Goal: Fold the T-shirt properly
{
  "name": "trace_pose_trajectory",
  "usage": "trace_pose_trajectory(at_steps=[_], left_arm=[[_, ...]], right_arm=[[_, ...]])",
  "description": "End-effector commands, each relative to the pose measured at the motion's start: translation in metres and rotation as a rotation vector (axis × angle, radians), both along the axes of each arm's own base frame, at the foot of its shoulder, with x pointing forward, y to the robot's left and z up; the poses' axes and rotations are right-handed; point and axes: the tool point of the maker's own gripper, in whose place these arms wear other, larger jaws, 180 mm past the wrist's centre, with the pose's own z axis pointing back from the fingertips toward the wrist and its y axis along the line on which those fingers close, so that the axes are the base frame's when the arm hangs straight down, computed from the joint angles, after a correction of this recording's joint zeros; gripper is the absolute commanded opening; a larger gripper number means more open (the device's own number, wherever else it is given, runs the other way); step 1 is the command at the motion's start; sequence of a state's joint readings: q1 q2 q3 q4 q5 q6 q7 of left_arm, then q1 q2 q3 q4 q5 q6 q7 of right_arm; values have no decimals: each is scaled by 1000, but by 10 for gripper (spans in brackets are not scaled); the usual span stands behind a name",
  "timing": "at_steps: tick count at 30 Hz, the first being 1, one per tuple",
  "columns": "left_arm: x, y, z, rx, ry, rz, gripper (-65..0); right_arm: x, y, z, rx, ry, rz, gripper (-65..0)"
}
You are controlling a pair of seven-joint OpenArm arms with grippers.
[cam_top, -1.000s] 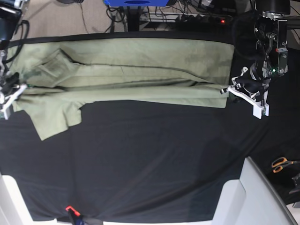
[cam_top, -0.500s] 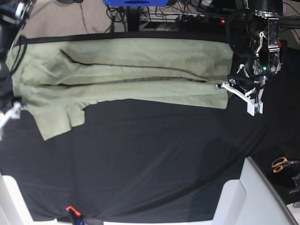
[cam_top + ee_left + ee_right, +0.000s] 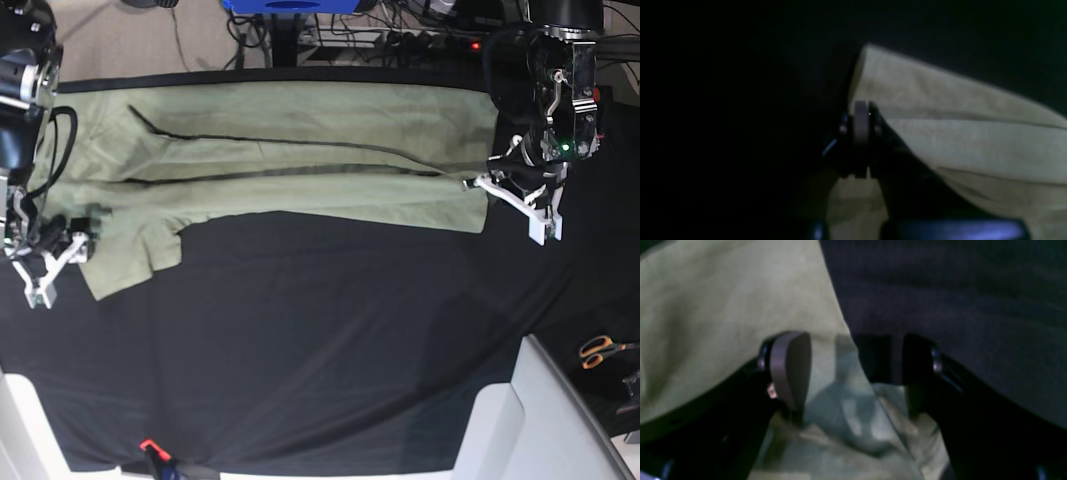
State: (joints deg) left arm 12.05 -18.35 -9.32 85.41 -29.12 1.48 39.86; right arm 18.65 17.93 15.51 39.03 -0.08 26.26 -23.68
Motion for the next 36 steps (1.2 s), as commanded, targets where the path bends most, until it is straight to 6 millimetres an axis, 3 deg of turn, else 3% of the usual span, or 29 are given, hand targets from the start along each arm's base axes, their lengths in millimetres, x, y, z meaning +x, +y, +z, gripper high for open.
trace_pose_trajectory(at_steps=[1,3,4,6,8,11,13,23,32,36], left_arm=[[11,6,12,17,-47,-1,-650],[11,6,12,18,-47,-1,-650],[12,6,12,18,-49,-1,-650],[15,5,14,17,-56,-3,-650],[19,5,17,17,-67,-3,-650],[22,6,20,19,-76,1,-650],[36,4,29,17,-106,-5,-650],[87,5,67,13,-215,-3,-650],[91,2,70,6,-195,-10,-650],[94,4,73,11,-209,-8,-650]], right_arm=[[5,-8,5,-11,-7,-5,-239],[2,-6,1,-2,6,-3,-266],[1,-4,1,0,10,-2,-312],[1,-3,-1,5,14,-4,-447],[1,-2,-1,7,13,-4,-645],[11,-2,7,5,-10,-3,-626],[18,-5,14,-1,-26,-4,-650],[58,-17,53,-22,-80,-10,-650],[73,-22,73,-47,-134,-4,-650],[85,-24,93,-72,-191,6,-650]])
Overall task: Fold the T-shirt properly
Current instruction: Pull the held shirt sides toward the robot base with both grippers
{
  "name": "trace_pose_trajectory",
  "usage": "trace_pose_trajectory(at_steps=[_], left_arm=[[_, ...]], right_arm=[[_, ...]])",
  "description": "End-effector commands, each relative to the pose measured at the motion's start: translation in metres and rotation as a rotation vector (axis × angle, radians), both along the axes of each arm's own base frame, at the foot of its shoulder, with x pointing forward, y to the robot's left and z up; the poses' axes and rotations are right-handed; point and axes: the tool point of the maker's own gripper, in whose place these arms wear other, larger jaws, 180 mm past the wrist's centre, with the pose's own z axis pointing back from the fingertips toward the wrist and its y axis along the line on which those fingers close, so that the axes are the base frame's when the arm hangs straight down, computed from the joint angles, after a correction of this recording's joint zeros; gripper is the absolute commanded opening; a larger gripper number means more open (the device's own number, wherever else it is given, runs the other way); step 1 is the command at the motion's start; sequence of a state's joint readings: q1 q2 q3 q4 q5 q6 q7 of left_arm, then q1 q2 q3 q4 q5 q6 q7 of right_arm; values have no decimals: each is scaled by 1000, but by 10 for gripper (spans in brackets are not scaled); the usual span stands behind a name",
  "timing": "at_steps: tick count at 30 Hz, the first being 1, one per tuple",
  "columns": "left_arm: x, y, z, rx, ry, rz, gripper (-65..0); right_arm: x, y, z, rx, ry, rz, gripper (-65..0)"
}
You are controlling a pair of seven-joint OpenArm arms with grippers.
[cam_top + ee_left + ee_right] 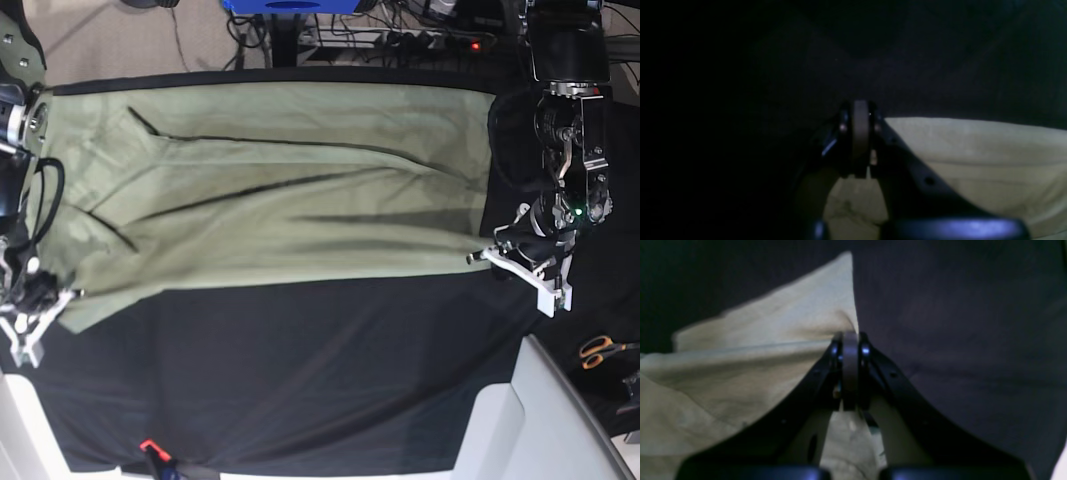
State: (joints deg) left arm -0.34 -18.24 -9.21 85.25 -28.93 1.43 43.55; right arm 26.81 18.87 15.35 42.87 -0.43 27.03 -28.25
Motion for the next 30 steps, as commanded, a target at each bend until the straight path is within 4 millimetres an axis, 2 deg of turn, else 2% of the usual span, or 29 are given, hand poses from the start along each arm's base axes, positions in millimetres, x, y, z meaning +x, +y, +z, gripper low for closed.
trace_pose_trajectory(at_steps=[1,8,14,19,23,27,30], left_arm=[[18,7,22,21,-73,4,-650],[31,11,26,15,-80,17,-650],[33,11,29,15,-88,19,-650],[34,11,29,15,-89,19,-650],[34,12,30,15,-91,20,-650],[40,11,37,16,-111,18,-650],[41,11,38,16,-113,20,-650]], right_arm=[[21,-13,30,-30,-85,-10,-650],[32,-11,49,-49,-144,6,-650],[40,5,57,-14,-215,88,-650],[43,6,59,-12,-233,90,-650],[50,8,69,-6,-294,96,-650],[54,9,75,-3,-332,99,-650],[58,17,77,4,-356,116,-650]])
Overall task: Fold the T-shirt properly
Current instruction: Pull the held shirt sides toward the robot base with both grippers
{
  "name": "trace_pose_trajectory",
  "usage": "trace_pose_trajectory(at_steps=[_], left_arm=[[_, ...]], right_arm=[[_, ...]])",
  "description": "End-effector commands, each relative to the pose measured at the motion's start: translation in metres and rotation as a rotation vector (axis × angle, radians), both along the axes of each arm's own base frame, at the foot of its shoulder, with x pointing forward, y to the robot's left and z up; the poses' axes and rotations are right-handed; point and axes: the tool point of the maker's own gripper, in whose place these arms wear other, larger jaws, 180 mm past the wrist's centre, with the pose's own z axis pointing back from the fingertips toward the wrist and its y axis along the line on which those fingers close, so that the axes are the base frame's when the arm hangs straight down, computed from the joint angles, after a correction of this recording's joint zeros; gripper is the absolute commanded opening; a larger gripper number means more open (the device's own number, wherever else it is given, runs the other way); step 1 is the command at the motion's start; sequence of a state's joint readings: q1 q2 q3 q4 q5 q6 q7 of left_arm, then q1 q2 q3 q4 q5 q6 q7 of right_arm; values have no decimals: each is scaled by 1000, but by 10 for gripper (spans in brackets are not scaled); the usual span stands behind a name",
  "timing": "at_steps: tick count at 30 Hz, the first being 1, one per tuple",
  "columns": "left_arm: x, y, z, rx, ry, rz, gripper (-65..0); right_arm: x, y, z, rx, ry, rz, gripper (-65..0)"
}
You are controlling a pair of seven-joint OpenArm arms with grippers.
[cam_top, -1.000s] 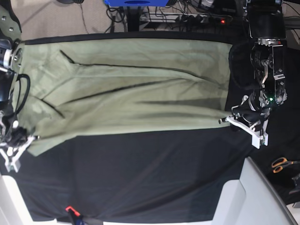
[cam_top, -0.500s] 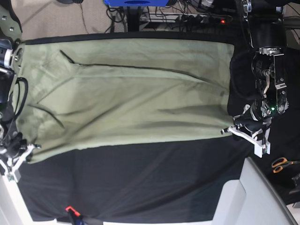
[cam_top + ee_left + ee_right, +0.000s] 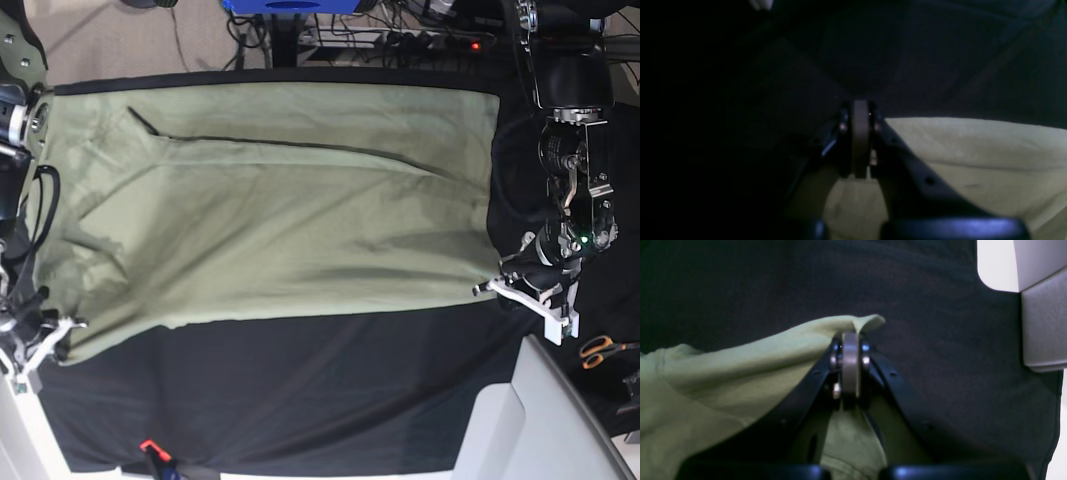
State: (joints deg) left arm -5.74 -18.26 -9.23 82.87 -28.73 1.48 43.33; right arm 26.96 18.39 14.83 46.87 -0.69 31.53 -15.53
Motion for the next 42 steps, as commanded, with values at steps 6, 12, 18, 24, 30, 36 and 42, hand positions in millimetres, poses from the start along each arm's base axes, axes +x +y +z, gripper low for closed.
trace_pose_trajectory(at_steps=[6,12,18,24,30,36,42], left_arm=[[10,8,18,18,-54,7,-650],[7,9,14,17,-46,13,-650],[6,6,13,18,-41,4,-650],[0,1,5,4,-26,4,-650],[-12,-2,-9,0,11,0,-650],[-28,7,-20,24,52,0,-650],[-38,7,-26,23,70,-4,-650]], right_arm=[[24,29,25,-51,-96,121,-650],[29,36,33,-38,-155,133,-650],[22,30,13,-12,-119,116,-650],[4,28,-13,-1,-58,106,-650],[-13,26,-33,-5,4,102,-650],[-35,11,-51,-35,101,84,-650],[-48,12,-52,-70,108,104,-650]])
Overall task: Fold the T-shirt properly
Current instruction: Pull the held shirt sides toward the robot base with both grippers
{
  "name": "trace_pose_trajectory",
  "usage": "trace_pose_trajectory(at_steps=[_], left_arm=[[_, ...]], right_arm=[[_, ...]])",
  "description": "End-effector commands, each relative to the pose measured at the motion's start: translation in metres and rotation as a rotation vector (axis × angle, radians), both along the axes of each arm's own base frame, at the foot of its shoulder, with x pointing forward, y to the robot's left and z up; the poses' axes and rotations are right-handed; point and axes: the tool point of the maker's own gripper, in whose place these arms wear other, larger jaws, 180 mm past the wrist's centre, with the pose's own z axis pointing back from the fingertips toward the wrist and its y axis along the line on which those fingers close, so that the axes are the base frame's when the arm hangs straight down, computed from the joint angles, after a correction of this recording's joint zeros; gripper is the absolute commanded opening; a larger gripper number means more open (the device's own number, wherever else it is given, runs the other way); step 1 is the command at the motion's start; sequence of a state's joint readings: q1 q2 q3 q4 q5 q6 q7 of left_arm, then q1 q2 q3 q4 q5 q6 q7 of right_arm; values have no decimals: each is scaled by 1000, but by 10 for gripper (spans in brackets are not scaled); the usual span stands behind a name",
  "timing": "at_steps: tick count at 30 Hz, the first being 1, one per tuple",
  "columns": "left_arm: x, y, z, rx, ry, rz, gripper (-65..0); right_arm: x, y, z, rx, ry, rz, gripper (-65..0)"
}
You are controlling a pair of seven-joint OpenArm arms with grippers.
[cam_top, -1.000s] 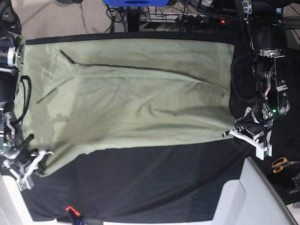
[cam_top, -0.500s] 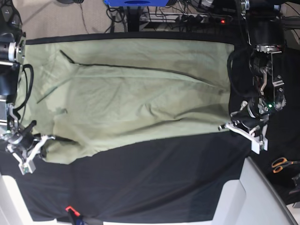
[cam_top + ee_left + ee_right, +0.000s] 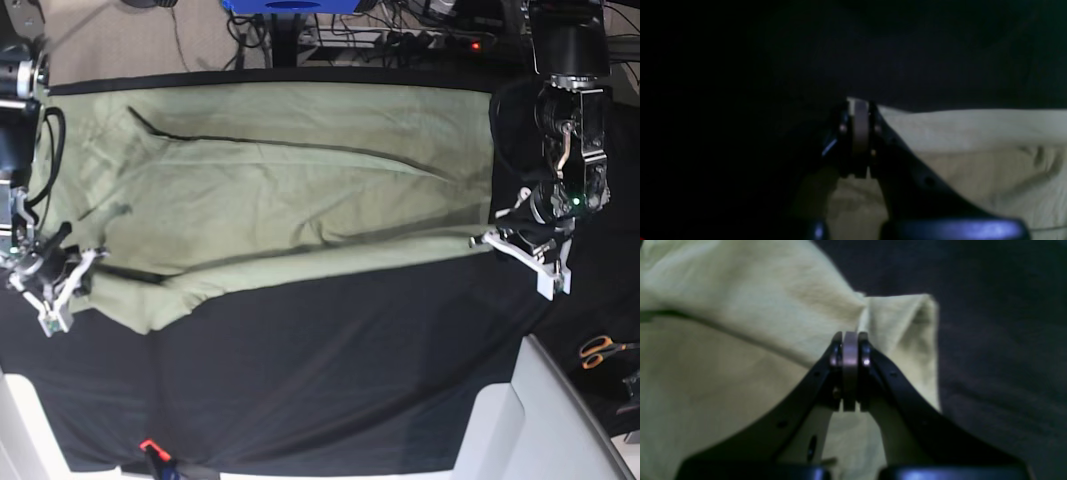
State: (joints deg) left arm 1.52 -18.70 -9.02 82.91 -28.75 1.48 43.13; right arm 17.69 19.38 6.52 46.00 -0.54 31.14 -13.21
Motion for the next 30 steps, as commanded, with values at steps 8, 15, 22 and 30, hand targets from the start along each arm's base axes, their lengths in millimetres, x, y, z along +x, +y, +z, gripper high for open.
trace_pose_trajectory(at_steps=[8,15,22,30], left_arm=[[5,-24,4,7,-25,-125,-650],[3,-31,2,4,-22,-180,-650],[-3,-26,1,23,-9,-204,-650],[-16,-18,-6,44,25,-211,-650]], right_arm=[[0,-36,37,-47,-60,-91,-650],[-22,-48,44,-113,-6,-111,-650],[-40,-42,43,-147,40,-103,-650],[-64,-46,43,-153,72,-156,-650]])
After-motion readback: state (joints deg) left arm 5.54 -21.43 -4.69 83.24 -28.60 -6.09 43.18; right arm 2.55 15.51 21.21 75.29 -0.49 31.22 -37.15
